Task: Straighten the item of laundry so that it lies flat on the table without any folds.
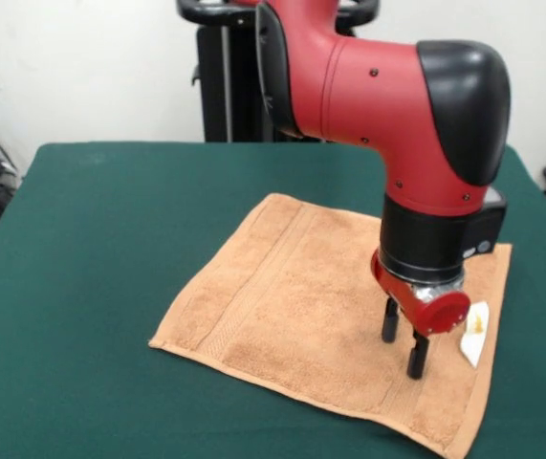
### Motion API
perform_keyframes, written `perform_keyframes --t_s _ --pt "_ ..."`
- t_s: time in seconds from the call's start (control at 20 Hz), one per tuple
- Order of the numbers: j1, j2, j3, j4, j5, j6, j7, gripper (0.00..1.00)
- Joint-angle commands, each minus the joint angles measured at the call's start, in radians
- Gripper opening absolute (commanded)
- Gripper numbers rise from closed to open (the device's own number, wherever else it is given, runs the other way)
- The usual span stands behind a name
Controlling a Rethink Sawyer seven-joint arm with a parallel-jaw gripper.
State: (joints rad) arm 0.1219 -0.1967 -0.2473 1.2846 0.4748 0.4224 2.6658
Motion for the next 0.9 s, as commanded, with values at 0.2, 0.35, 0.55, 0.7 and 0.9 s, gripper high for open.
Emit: perform_keyframes --t_s 0.2,0.35,0.55,0.7,0.9 --pt "0.067 0.1 -0.02 -0.117 0.102 0.065 0.293 1.0" --pt "0.069 0.104 -0.022 -0.111 0.114 0.059 0.289 1.0" --pt "0.049 0.106 -0.003 -0.096 0.119 0.03 0.249 1.0" --pt "0.03 0.103 0.016 -0.086 0.113 0.004 0.209 1.0" --pt "0.011 0.033 0.033 -0.019 0.095 0.018 0.164 1.0"
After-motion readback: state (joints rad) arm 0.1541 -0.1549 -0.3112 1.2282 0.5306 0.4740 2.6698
